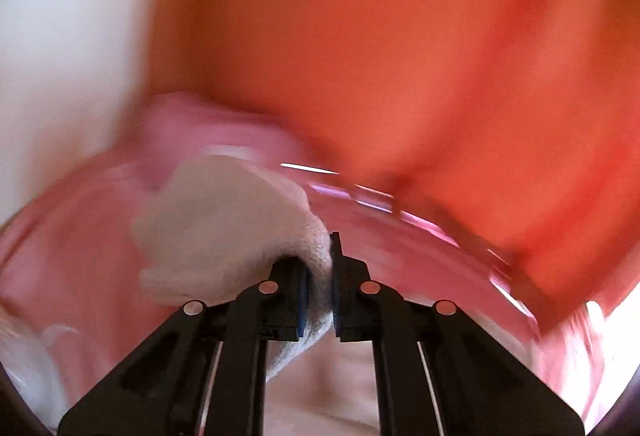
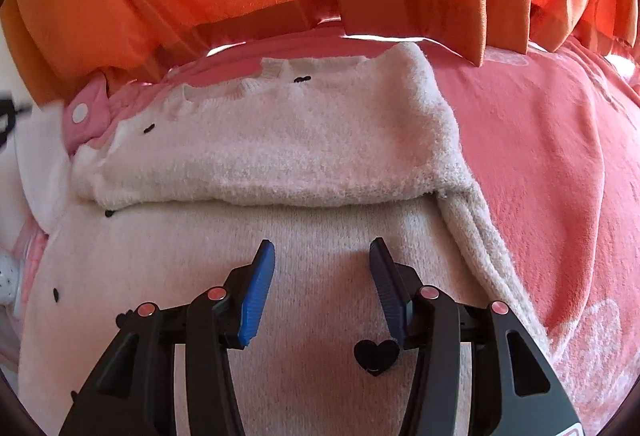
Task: Fold small clothes
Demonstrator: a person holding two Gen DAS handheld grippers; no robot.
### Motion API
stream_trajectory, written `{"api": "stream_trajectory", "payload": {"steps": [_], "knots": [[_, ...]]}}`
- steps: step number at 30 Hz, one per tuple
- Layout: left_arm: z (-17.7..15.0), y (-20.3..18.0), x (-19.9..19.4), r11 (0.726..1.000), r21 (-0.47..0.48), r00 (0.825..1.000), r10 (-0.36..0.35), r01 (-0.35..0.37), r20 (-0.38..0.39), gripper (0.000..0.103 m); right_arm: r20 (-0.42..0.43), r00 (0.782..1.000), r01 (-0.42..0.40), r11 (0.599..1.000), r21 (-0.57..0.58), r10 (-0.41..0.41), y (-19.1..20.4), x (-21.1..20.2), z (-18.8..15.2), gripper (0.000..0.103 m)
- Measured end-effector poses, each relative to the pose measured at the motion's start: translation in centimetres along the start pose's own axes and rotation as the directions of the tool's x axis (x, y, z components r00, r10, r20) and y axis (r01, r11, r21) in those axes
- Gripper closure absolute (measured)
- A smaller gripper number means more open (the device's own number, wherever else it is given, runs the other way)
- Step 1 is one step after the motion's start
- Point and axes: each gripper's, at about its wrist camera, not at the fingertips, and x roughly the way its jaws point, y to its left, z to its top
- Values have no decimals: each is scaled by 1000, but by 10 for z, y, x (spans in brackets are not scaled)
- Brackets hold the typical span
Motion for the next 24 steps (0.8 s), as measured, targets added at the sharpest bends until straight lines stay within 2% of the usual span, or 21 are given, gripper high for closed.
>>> {"api": "stream_trajectory", "payload": {"steps": [1, 3, 4, 5, 7, 9, 10, 11, 12, 13, 14, 16, 18, 20, 21, 24], "knots": [[-16, -34, -2, 997, 53, 998, -55, 56, -22, 95, 2, 1000, -2, 1000, 4, 2, -1, -1, 0, 54], [-73, -107, 4, 973, 161, 981, -147, 167, -127, 91, -2, 1000, -1, 1000, 10, 1, -2, 0, 0, 54], [-97, -126, 8, 964, 187, 973, -157, 187, -169, 90, -5, 1000, -1, 1000, 14, 1, -4, 0, 1, 54], [-134, -146, 18, 954, 222, 961, -147, 200, -234, 87, -4, 1000, -3, 1000, 19, 3, -5, 0, 1, 54], [-181, -160, 34, 953, 227, 939, -120, 199, -322, 79, 1, 1000, -8, 999, 31, 8, -7, -2, 1, 54], [-213, -149, 41, 969, 171, 925, -104, 177, -366, 77, 4, 1000, -15, 999, 49, 14, -11, -4, 2, 53], [-216, -142, 37, 976, 140, 928, -109, 169, -355, 76, 9, 1000, -25, 998, 63, 25, -14, -5, 2, 53], [-215, -131, 32, 981, 114, 933, -112, 159, -342, 71, 16, 999, -33, 997, 71, 32, -15, -7, 3, 52], [-210, -117, 25, 985, 89, 940, -110, 146, -322, 61, 28, 999, -42, 996, 73, 40, -15, -9, 4, 52], [-203, -102, 15, 991, 62, 953, -96, 119, -288, 59, 43, 998, -52, 997, 64, 49, -13, -11, 6, 50], [-192, -81, -1, 997, 29, 970, -69, 78, -232, 55, 54, 997, -53, 997, 52, 50, -10, -14, 8, 49], [-169, -46, -13, 1000, -11, 986, 2, -4, -168, 48, 82, 994, -74, 997, 16, 73, 2, -21, 15, 48], [-156, -21, -15, 997, -33, 985, 68, -74, -161, 45, 85, 991, -106, 994, -22, 108, 24, -24, 29, 42], [-150, 6, -7, 988, -78, 972, 112, -131, -207, 45, 54, 990, -121, 987, -103, 127, 59, -18, 49, 37], [-151, 18, -2, 984, -120, 968, 104, -134, -230, 45, 39, 991, -124, 982, -146, 131, 75, -13, 56, 33], [-153, 29, 11, 973, -187, 963, 82, -133, -257, 47, -51, 990, -138, 967, -212, 130, 117, 28, 73, 32]]}}
